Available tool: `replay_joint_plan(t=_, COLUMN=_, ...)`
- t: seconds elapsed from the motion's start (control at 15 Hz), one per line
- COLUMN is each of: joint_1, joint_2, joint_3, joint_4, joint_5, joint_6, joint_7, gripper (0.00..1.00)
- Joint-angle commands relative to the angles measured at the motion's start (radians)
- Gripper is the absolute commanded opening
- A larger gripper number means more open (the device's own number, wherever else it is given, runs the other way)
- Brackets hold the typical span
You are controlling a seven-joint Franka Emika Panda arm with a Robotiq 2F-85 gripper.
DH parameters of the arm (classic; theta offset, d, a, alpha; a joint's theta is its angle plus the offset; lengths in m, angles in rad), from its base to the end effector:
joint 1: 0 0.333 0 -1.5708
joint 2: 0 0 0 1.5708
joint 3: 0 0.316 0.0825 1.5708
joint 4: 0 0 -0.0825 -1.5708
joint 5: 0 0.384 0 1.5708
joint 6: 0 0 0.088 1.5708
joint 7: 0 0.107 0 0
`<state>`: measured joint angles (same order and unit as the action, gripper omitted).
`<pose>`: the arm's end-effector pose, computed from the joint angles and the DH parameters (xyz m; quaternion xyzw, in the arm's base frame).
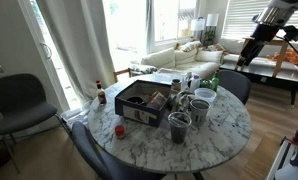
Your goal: Move the packet to the clear storage box
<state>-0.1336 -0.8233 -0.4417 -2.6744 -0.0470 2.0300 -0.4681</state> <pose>0.2771 -0.1843 0.4674 -0.9884 -0.0103 -0.1185 0.0944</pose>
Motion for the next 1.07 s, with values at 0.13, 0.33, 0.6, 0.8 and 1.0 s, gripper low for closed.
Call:
replay_joint_plan(t=0.13, joint_1=-0.012, joint_2=0.005, joint_3=0.011, joint_4=0.001, joint_5=0.011, joint_6=-0.002, joint_7=-0.008, gripper=1.00)
replay_joint_plan(t=0.33, joint_1=-0.012, joint_2=0.005, joint_3=0.011, joint_4=0.001, joint_5=0.011, joint_6=-0.002, joint_7=-0.008, gripper=1.00)
replay_joint_plan(t=0.6, joint_1=-0.012, joint_2=0.005, joint_3=0.011, joint_4=0.001, joint_5=0.011, joint_6=-0.002, joint_7=-0.008, gripper=1.00)
replay_joint_plan(t=0.8, joint_1=0.064, joint_2=0.030, joint_3=0.005, joint_4=0.019, joint_5=0.067, joint_6=0.018, joint_7=-0.055, gripper=1.00)
replay_joint_plan(t=1.0, joint_1=0.199, joint_2=0.059, joint_3=0.056, joint_4=0.026, joint_5=0.173, joint_6=0.045, joint_7=-0.110, gripper=1.00)
